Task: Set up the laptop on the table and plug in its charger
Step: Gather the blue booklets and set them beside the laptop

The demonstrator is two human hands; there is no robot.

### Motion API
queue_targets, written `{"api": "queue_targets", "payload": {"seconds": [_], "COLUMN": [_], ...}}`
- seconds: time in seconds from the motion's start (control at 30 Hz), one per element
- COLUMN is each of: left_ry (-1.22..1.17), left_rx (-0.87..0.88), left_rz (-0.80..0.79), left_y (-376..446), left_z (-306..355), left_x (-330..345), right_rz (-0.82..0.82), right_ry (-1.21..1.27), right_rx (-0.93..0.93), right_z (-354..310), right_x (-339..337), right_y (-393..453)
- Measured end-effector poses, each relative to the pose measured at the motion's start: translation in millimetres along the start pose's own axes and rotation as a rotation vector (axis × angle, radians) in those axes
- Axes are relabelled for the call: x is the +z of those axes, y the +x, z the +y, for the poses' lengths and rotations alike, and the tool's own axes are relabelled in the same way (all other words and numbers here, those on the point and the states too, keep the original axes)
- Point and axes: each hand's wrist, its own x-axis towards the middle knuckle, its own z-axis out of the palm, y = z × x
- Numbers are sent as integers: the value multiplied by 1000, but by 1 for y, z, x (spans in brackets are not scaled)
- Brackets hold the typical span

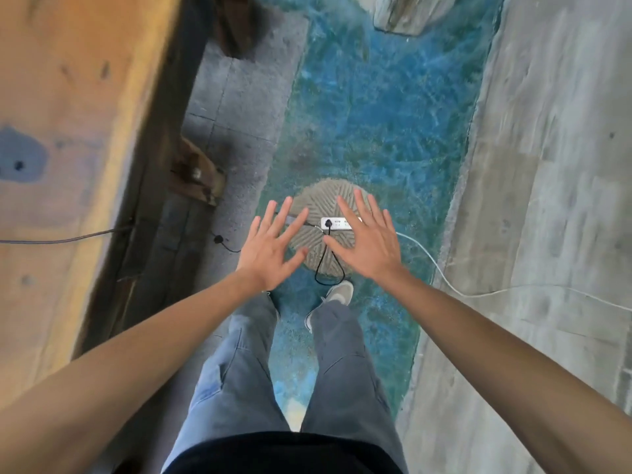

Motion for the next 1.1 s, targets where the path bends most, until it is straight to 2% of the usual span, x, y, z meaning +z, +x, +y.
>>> {"api": "queue_targets", "payload": {"seconds": [0.33, 0.67, 0.9, 1.1], "left_ry": [12, 50, -59, -151], "left_rx": [-46, -292, -505, -667], "left_rz": [163, 335, 470, 539], "left_y": [-39, -91, -137, -153], "left_z": [27, -9, -47, -119], "left_x": [-85, -142, -157, -187], "right_rz": [73, 118, 104, 37], "right_ry": [15, -56, -93, -146], "right_rx": [-95, -326, -535, -648], "right_z": [-39, -91, -168, -261], "right_x": [-80, -133, -146, -147], "right_y": [-22, 13, 59, 105]}}
